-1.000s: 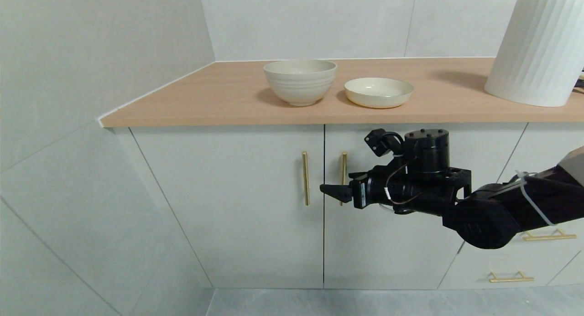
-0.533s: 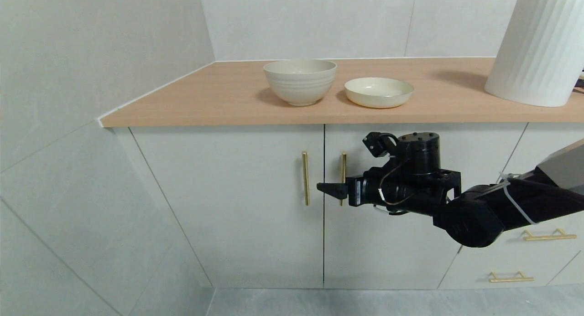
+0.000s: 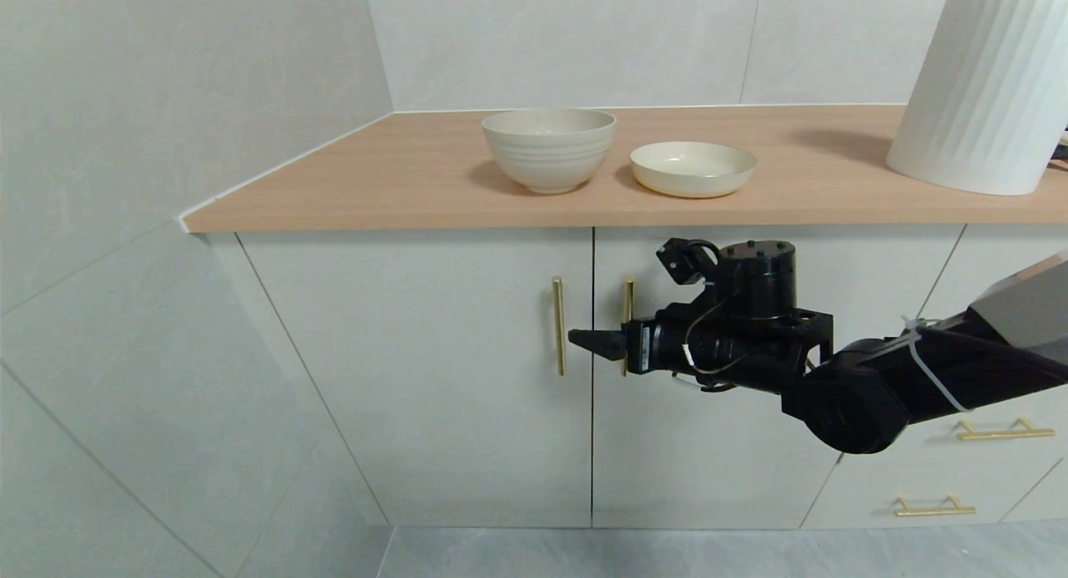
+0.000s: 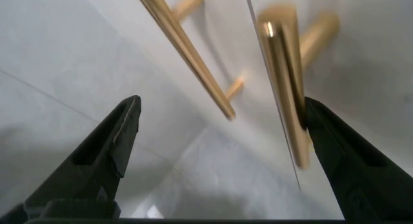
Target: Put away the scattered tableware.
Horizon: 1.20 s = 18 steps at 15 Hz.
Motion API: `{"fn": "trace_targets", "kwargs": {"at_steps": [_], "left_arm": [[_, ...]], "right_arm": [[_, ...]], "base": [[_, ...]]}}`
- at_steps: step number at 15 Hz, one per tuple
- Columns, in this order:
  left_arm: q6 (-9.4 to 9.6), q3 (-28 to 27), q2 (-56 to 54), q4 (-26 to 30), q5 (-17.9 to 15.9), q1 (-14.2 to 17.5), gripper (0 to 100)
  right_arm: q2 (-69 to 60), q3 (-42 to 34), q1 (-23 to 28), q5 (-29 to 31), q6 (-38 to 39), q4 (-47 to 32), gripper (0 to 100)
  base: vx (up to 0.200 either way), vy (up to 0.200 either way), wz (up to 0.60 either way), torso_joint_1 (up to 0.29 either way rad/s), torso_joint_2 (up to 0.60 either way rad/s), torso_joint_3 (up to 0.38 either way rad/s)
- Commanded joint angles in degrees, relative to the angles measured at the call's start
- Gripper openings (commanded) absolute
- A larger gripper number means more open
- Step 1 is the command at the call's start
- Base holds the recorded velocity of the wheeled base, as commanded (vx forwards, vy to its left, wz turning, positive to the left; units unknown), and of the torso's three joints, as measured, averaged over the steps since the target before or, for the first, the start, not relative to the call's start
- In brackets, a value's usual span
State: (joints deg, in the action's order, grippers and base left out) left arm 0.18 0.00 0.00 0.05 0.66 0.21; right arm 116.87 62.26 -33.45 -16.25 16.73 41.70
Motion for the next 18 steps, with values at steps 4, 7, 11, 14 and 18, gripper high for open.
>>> {"fn": "trace_targets", "kwargs": {"at_steps": [4,7,11,14,18], "left_arm": [[-0.01,0.0,0.0,0.0,0.0,0.1,100],[-0.01,0.0,0.0,0.0,0.0,0.0,100],[-0.01,0.0,0.0,0.0,0.0,0.1,100],[-0.09,0.0,0.0,0.0,0.0,0.0,100],[-0.18,0.0,0.0,0.0,0.0,0.1,100]], "right_arm": [[2.3,-0.4,-1.0,0.1,1.8,4.8,100],[1.1,-0.9,-1.4,-0.1,2.7,4.8,100],[0.3,-1.9,-1.6,-0.4,3.3,4.9,100],[-1.6,-3.6,-1.8,-1.0,3.3,4.8,100],[-8.2,-10.3,-1.9,-8.0,3.3,4.8,100]], "base": [[0.0,0.0,0.0,0.0,0.0,0.0],[0.0,0.0,0.0,0.0,0.0,0.0],[0.0,0.0,0.0,0.0,0.0,0.0],[0.0,0.0,0.0,0.0,0.0,0.0],[0.0,0.0,0.0,0.0,0.0,0.0]]}}
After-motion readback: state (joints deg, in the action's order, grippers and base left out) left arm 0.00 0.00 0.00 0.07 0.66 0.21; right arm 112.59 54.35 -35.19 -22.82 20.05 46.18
